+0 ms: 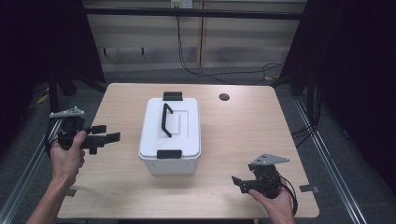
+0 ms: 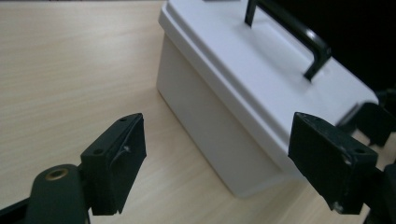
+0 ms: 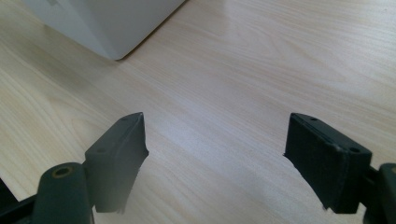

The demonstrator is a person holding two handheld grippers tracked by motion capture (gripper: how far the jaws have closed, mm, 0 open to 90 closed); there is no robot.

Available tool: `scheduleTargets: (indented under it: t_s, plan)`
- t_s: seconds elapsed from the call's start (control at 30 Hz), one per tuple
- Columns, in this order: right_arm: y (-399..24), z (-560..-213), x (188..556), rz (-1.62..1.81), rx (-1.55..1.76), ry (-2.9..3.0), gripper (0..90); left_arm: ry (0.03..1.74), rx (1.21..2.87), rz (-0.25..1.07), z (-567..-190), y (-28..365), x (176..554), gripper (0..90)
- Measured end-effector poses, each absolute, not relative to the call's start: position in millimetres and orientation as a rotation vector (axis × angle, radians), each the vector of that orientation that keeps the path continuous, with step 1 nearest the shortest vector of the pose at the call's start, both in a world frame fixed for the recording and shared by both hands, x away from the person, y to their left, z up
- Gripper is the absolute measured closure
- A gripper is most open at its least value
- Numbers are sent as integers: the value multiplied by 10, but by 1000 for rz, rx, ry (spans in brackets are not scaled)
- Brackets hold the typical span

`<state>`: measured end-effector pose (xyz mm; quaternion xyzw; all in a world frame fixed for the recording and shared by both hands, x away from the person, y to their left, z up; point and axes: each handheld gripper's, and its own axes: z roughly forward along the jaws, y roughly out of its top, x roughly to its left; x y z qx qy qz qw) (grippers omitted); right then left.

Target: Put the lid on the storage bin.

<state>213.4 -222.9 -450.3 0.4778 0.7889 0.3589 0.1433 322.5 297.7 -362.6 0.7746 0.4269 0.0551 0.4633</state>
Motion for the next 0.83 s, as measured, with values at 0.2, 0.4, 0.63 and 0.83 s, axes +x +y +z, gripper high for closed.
scheduleTargets:
  t_s: [0.2,0.4,0.63,0.83]
  plan:
    - [-2226,-4507,2133,1028,1381,2279,199,1074,1903,171,-3801,3055,3085,189]
    - [-2231,-4514,2137,1029,1377,2276,196,1080,1916,205,-3957,3134,2933,189]
    - [-2205,-4548,2138,1092,1402,2194,191,1088,1943,232,-4139,3127,2755,189]
    - [-2214,-4592,2164,1073,1428,2203,185,1062,1947,203,-4225,3125,2649,189]
